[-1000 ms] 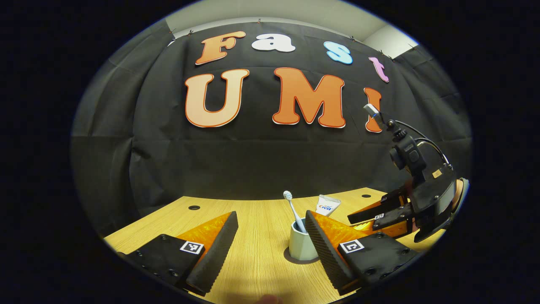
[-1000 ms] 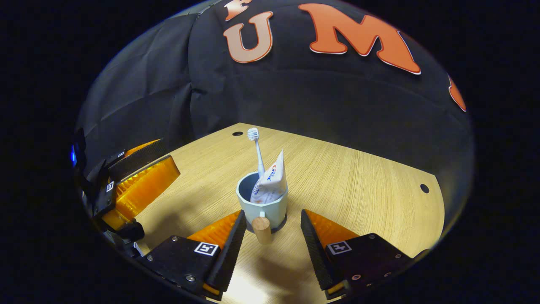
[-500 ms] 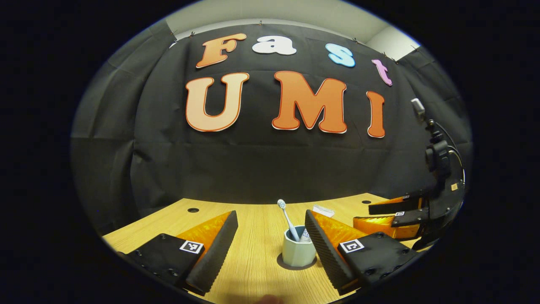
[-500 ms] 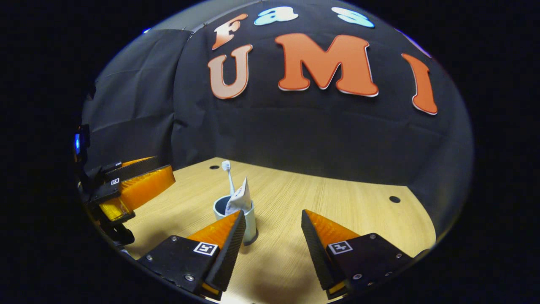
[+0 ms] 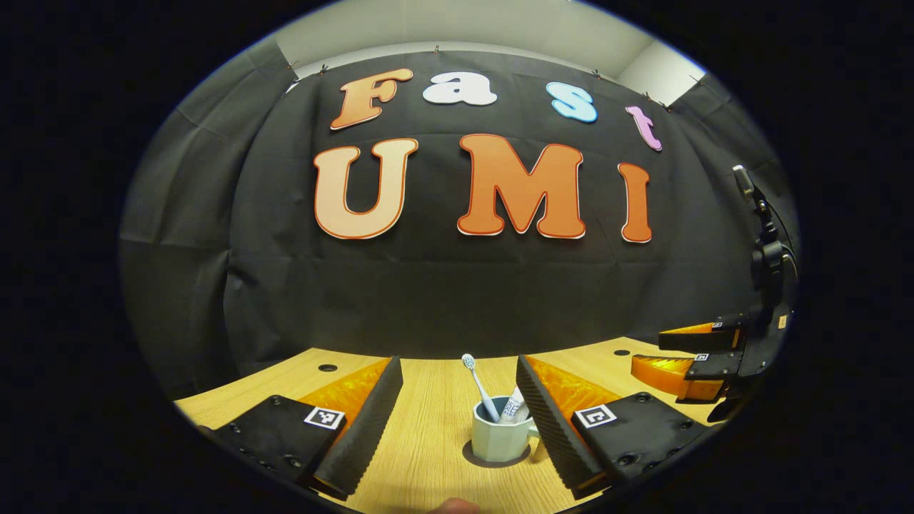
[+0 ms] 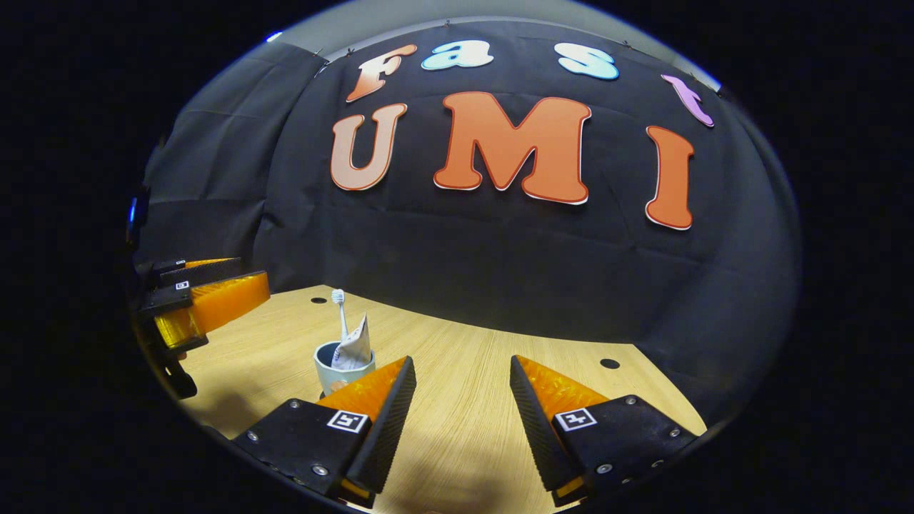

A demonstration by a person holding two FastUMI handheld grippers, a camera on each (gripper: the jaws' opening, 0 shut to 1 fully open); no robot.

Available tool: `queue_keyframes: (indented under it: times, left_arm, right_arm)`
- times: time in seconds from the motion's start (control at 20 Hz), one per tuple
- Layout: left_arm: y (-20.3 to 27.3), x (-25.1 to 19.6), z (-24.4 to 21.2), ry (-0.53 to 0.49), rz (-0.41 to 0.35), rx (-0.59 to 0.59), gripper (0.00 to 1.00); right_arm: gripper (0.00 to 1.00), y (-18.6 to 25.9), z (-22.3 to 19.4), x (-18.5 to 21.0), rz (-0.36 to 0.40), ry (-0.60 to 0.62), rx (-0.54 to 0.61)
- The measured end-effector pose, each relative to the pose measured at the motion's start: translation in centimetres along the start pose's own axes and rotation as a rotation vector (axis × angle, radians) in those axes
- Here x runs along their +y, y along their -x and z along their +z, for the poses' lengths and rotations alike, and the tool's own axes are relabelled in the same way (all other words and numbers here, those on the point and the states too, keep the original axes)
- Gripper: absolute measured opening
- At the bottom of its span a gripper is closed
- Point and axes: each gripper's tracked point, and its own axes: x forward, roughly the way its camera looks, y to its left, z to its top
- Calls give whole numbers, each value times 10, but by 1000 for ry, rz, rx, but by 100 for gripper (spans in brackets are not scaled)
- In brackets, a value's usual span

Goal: Put the toothbrush and toothpaste on the desktop into the cup, then pick up the cup and place it on the coaster on the desktop.

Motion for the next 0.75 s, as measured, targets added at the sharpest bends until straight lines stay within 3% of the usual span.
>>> queue_keyframes:
  times: [0.75]
  left_arm:
    - [-3, 4, 5, -83, 4, -19, 100]
  right_arm:
    - [87, 5, 2, -37, -90, -16, -74]
